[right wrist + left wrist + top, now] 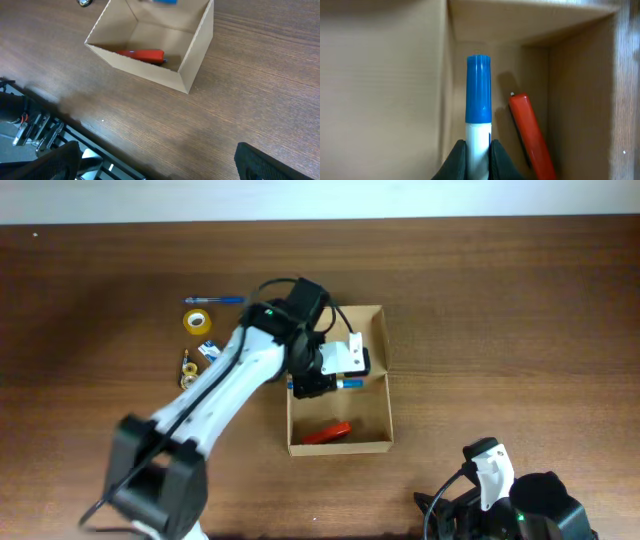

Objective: Pack container
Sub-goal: 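Lower the marker into the box and open the left gripper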

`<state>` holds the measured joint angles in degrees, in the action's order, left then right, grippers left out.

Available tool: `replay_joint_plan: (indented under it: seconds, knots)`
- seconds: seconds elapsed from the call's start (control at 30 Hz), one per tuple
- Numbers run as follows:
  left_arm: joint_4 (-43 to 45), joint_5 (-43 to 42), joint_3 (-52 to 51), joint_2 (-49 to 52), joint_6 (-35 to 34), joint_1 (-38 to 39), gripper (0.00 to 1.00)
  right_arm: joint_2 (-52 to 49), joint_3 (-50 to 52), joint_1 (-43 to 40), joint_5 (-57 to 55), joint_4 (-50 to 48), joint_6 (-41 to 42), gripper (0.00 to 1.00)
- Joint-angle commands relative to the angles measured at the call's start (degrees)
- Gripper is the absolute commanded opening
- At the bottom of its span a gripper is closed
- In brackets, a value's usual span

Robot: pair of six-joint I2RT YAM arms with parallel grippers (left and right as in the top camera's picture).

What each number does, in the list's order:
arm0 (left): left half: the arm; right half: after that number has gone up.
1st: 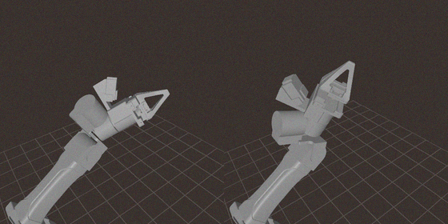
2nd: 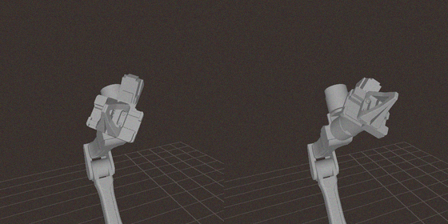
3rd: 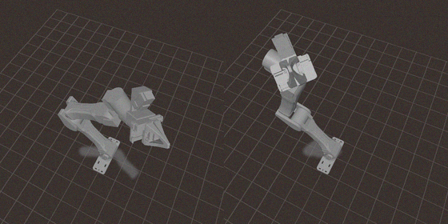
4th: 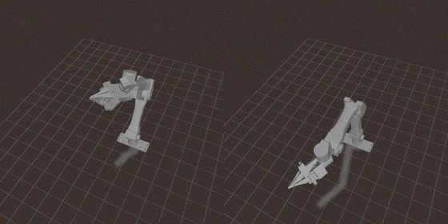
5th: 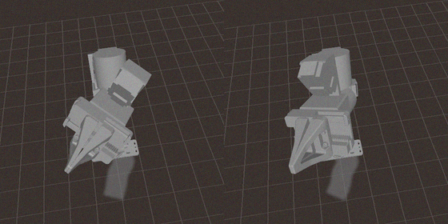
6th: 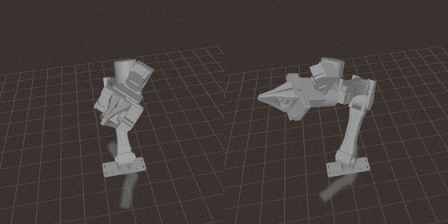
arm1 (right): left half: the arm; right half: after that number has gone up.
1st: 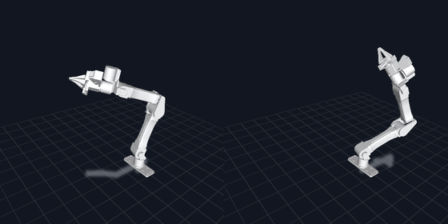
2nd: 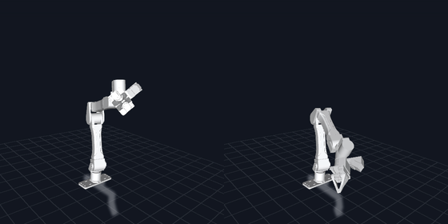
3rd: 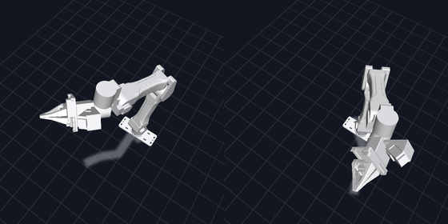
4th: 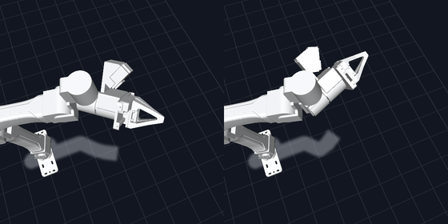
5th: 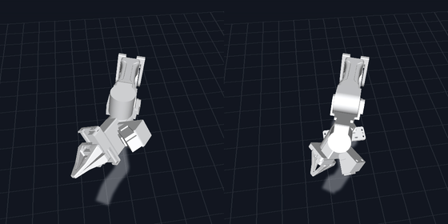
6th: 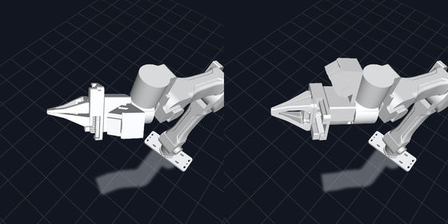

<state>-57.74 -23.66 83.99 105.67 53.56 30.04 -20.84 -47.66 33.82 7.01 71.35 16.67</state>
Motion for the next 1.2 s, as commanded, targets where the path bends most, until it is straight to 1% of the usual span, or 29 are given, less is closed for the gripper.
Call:
replay_joint_plan:
  seconds: [0.0,0.13,0.4,0.63,0.67,0.73,0.9,1.03,1.1,1.17]
  knots:
    - [-0.17,-2.54,0.28,3.58,2.95,-0.09,0.02,-0.26,0.2,0.46,0.31,-0.17,-0.15,0.99]
    - [-0.15,-2.51,0.26,5.2,3.23,-0.09,0.02,-0.26,0.2,0.46,0.31,-0.17,-0.17,0.99]
    - [1.99,-1.86,0.28,5.29,3.52,-0.09,0.02,-0.26,0.2,0.46,0.31,-0.17,-0.17,0.99]
    - [2.16,-1.86,0.28,5.27,3.3,-0.09,0.02,-0.26,0.2,0.46,0.33,-0.17,-0.15,0.99]
    - [2.14,-1.86,0.28,5.27,3.3,-0.09,0.06,-0.26,0.2,0.46,0.33,-0.17,-0.15,0.99]
    - [2.16,-1.88,0.28,5.27,2.82,-0.09,0.07,-0.26,0.2,0.46,0.33,-0.17,-0.17,0.99]
    - [2.16,-1.88,0.28,5.27,2.64,-0.09,0.17,-0.26,0.2,0.46,0.31,-0.17,-0.17,0.99]
    - [2.16,-1.88,0.28,5.27,2.64,-0.09,0.19,-0.26,0.2,0.46,0.31,-0.17,-0.17,0.99]
    - [2.16,-1.88,0.28,5.27,2.64,-0.09,0.25,-0.26,0.2,0.46,0.31,-0.17,-0.15,0.99]
    - [2.16,-1.88,0.28,5.27,2.64,-0.09,0.25,-0.26,0.2,0.46,0.31,-0.17,-0.17,0.99]
